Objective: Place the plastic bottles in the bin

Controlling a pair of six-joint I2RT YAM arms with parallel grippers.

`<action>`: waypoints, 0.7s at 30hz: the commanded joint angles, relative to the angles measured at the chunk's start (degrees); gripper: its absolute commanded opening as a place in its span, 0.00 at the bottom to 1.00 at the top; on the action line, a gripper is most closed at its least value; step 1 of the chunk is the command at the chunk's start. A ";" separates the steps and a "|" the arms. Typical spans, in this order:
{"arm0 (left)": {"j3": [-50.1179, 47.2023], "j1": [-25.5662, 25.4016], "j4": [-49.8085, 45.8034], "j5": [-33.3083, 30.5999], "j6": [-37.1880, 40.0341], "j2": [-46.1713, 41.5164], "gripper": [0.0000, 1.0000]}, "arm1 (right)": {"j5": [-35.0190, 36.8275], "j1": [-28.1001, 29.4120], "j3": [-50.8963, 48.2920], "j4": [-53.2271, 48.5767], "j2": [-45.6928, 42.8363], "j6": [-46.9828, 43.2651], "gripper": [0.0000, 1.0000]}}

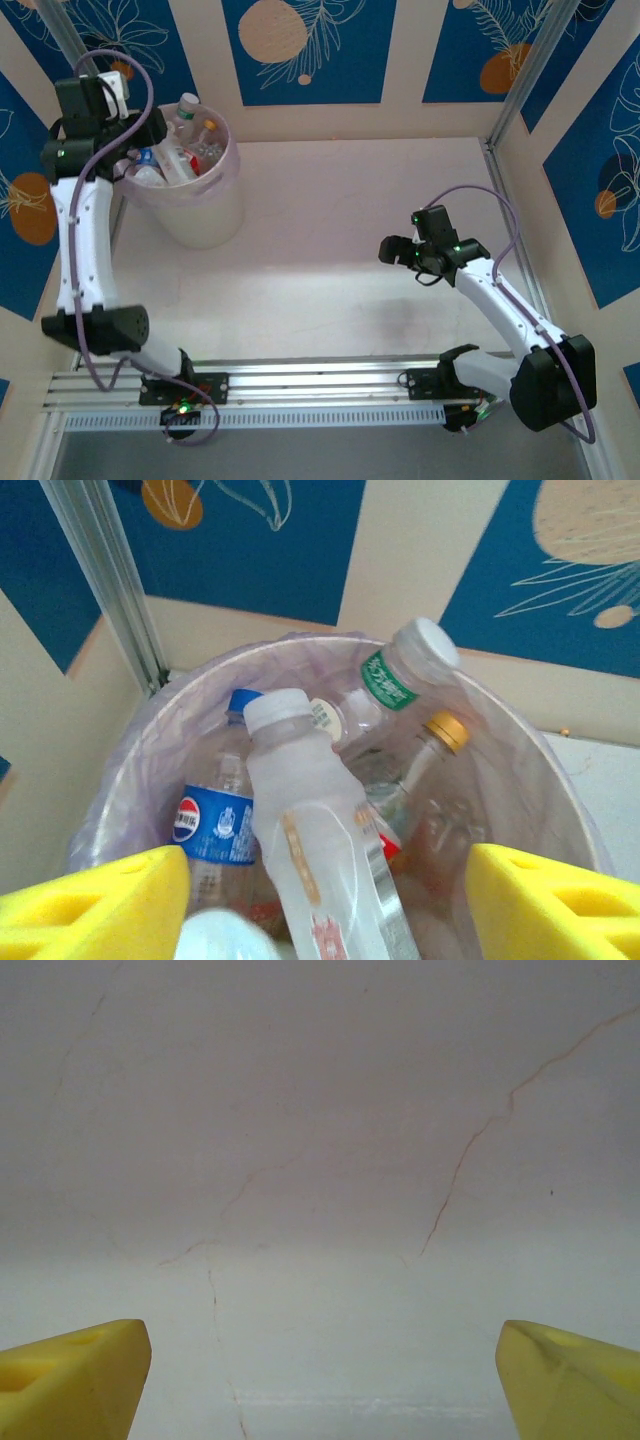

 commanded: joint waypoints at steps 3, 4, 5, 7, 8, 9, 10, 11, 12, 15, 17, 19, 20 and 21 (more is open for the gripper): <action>-14.46 -13.28 4.23 -3.06 8.05 -14.49 0.77 | -0.17 -1.09 3.52 1.33 1.74 -2.70 0.90; -17.25 -15.81 4.69 -2.92 7.72 -16.93 0.77 | -0.10 -1.27 4.34 1.43 2.18 -3.08 0.90; -19.88 -17.53 5.05 -2.95 6.62 -18.90 0.77 | 0.01 -1.46 5.07 1.32 2.62 -3.41 0.90; -26.96 -21.77 6.72 -2.47 4.30 -23.31 0.77 | 0.39 -1.91 6.62 0.80 3.87 -4.32 0.90; -30.59 -23.60 7.77 -2.70 3.40 -24.97 0.77 | 0.53 -2.18 7.16 0.58 4.39 -4.72 0.90; -34.96 -25.43 9.37 -2.74 2.74 -26.58 0.77 | 0.77 -2.44 7.41 0.50 4.85 -5.24 0.90; -39.45 -27.04 11.09 -2.70 2.14 -27.73 0.78 | 1.31 -2.84 7.47 0.46 5.25 -5.76 0.90; -43.11 -27.92 12.66 -2.58 1.58 -28.17 0.78 | 1.85 -3.26 7.47 0.55 5.55 -6.08 0.90; -46.89 -28.63 14.78 -2.56 0.81 -28.38 0.79 | 2.11 -3.81 7.53 0.47 5.89 -6.41 0.90; -57.66 -29.01 23.13 -5.38 -1.37 -28.87 0.84 | 2.92 -5.06 7.99 0.06 6.28 -7.38 0.90; -64.45 -29.02 29.21 -11.66 -3.13 -29.75 0.91 | 4.25 -5.43 7.29 1.19 6.03 -8.82 0.93; -69.69 -28.77 34.21 -17.20 -3.40 -30.23 1.00 | 6.89 -5.75 5.85 2.66 5.48 -10.24 0.96; -71.96 -28.68 36.59 -19.60 -2.79 -29.99 1.00 | 8.18 -5.96 4.80 3.64 5.03 -11.03 0.98; -73.65 -28.50 38.43 -21.89 -2.33 -29.47 1.00 | 9.06 -6.34 3.41 4.90 4.29 -11.80 1.00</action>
